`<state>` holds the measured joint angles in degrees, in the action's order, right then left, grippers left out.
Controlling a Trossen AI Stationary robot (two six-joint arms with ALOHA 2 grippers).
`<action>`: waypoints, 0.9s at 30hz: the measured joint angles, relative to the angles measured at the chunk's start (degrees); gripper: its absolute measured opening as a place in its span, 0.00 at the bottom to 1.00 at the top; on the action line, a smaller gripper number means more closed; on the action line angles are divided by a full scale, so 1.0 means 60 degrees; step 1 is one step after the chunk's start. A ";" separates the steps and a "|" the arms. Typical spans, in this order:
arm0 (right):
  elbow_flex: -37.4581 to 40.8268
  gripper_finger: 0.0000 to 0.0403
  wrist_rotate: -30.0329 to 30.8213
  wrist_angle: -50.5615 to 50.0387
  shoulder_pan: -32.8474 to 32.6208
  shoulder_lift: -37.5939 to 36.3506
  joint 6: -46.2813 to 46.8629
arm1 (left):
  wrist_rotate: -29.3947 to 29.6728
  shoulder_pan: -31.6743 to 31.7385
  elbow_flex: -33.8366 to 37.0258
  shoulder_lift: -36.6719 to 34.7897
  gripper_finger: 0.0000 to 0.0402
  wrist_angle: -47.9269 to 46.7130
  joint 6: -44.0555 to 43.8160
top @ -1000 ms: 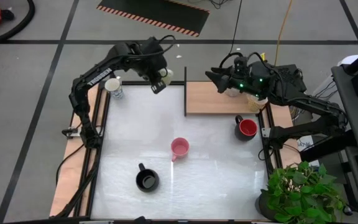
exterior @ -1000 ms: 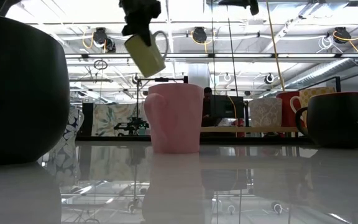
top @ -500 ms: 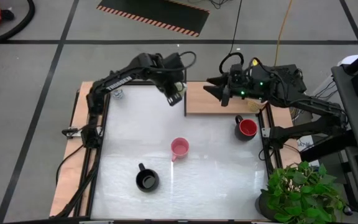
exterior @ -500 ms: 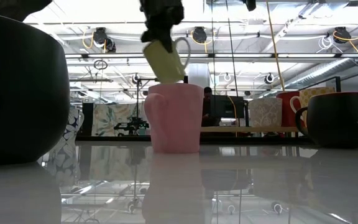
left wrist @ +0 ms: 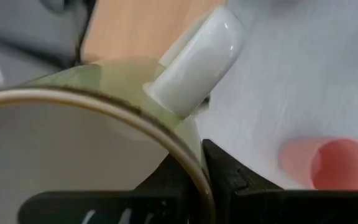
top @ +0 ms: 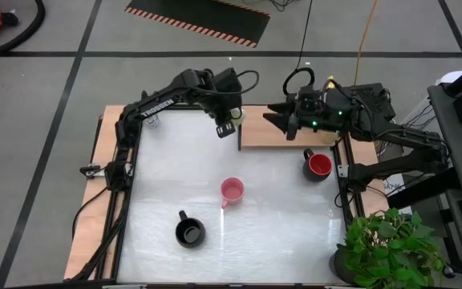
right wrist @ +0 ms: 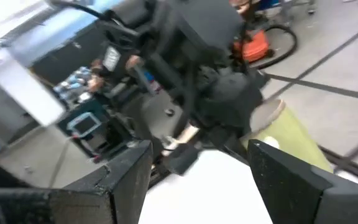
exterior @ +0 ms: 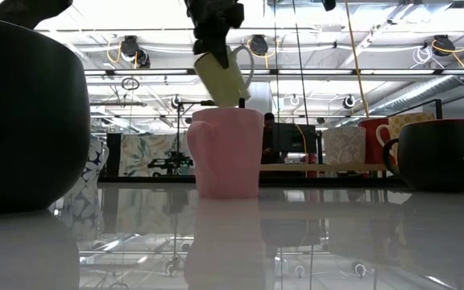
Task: Place coffee mugs
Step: Put the green mug on the shelf
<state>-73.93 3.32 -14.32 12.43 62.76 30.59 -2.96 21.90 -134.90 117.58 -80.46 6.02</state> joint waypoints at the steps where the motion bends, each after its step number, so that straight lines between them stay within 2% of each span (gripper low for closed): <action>1: 0.0000 0.64 0.0235 -0.0083 0.0000 0.0000 -0.0036 | -0.0025 0.0052 -0.0001 -0.0023 0.06 0.0221 0.0389; 8: 0.0000 0.64 0.2188 -0.0091 0.0105 0.0000 0.0308 | 0.0403 0.0184 0.0006 -0.0199 0.06 0.0355 0.2722; 14: 0.0000 0.64 0.2977 -0.0110 0.0117 0.0000 0.0523 | 0.0557 0.0231 0.0006 -0.0225 0.06 0.1206 0.4033; 20: 0.0004 0.64 0.3007 -0.0182 0.0120 0.0196 0.0419 | 0.0423 0.0329 -0.0005 -0.0334 0.06 0.2762 0.4491; 23: 0.0004 0.64 0.3686 -0.0160 0.0117 0.0284 0.0419 | 0.0403 0.0429 -0.0005 -0.0335 0.06 0.3781 0.4828; 27: 0.0004 0.64 0.4739 -0.0311 0.0198 0.0369 0.0612 | 0.0175 0.0562 -0.0005 -0.0342 0.06 0.4122 0.4839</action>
<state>-73.91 31.75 -16.19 13.61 64.98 34.27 -1.91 25.28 -134.93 115.52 -55.72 35.05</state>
